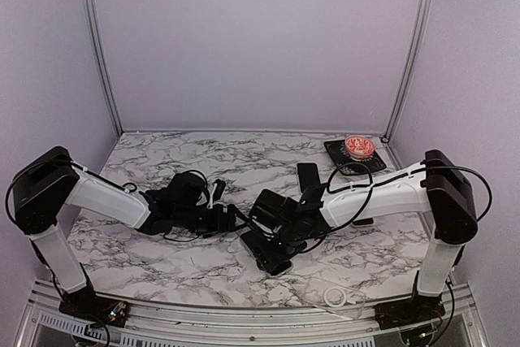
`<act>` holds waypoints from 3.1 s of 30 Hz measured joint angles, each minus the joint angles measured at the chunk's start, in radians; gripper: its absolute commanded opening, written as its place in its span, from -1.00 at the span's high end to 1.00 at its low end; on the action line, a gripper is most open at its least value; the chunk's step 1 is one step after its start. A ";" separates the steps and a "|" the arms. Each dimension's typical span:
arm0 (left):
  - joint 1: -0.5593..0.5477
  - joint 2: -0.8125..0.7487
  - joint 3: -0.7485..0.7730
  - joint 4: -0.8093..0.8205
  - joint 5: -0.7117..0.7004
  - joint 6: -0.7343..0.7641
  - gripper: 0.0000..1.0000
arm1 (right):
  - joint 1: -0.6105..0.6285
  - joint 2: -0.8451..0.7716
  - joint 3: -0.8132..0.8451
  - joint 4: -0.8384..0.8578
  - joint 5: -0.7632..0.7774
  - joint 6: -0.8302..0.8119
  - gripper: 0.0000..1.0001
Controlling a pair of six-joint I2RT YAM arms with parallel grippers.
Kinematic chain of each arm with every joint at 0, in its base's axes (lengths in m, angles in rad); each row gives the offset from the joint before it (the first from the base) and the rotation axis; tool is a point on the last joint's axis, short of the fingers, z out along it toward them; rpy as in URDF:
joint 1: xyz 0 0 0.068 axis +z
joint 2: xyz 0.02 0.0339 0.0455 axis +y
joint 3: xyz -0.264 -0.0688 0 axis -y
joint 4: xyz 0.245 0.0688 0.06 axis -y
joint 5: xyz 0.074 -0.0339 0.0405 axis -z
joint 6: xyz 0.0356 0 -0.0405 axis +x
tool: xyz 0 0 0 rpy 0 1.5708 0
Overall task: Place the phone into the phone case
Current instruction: Pick up the phone with the phone case at the center of the board, then pass from the right arm to the left, then pass from the left arm to the right
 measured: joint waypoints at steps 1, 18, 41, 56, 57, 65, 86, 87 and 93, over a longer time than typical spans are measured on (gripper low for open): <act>0.000 0.008 0.004 0.001 0.013 -0.011 -0.75 | -0.006 -0.012 -0.018 0.021 -0.008 0.004 0.34; -0.028 0.122 0.013 0.106 0.158 -0.179 -0.18 | -0.035 -0.064 -0.104 0.142 -0.054 0.024 0.35; -0.014 0.208 0.013 0.352 0.202 -0.344 1.00 | -0.048 -0.126 -0.181 0.242 -0.048 0.084 -0.83; -0.209 -0.051 0.091 0.034 0.016 0.526 1.00 | -0.194 -0.941 -0.763 0.844 -0.202 -0.198 -0.97; -0.214 -0.053 0.091 0.035 0.018 0.560 1.00 | -0.198 -0.976 -0.795 0.882 -0.207 -0.213 -0.97; -0.246 -0.067 0.080 0.044 0.021 0.725 0.89 | -0.249 -0.904 -0.836 1.005 -0.371 -0.335 -0.91; -0.277 -0.076 0.072 0.054 -0.023 0.798 0.64 | -0.314 -0.565 -0.784 0.999 -0.650 -0.565 0.35; -0.277 -0.076 0.072 0.053 -0.024 0.799 0.63 | -0.315 -0.555 -0.784 1.003 -0.655 -0.575 0.39; -0.281 -0.078 0.072 0.052 -0.024 0.813 0.61 | -0.315 -0.530 -0.784 1.030 -0.664 -0.628 0.69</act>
